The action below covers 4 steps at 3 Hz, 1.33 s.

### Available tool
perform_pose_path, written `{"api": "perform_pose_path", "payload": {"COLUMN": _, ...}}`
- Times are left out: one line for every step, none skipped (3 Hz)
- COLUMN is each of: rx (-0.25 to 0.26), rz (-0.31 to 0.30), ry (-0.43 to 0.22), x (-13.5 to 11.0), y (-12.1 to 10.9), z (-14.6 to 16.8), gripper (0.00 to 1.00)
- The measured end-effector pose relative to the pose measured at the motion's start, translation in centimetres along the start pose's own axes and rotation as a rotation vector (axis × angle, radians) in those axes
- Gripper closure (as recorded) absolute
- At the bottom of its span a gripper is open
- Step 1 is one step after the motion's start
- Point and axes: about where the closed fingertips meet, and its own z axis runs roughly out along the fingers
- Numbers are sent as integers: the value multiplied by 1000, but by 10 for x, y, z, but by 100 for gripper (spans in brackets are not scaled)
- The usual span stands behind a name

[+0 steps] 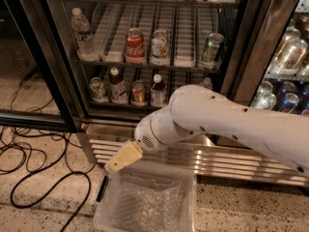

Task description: Pick blue plastic bottle from bottom shelf of fridge

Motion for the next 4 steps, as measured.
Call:
{"api": "perform_pose_path", "payload": {"rx": -3, "rz": 21, "ry": -1, "x": -3, "y": 3, "z": 2, "gripper": 0}}
{"api": "perform_pose_path", "payload": {"rx": -7, "rz": 41, "ry": -3, "x": 5, "y": 16, "z": 31, "gripper": 0}}
{"api": "perform_pose_path", "payload": {"rx": 17, "rz": 139, "ry": -30, "x": 20, "y": 8, "z": 79, "gripper": 0}}
{"api": "perform_pose_path", "payload": {"rx": 99, "rz": 228, "ry": -82, "x": 17, "y": -21, "z": 114, "gripper": 0}}
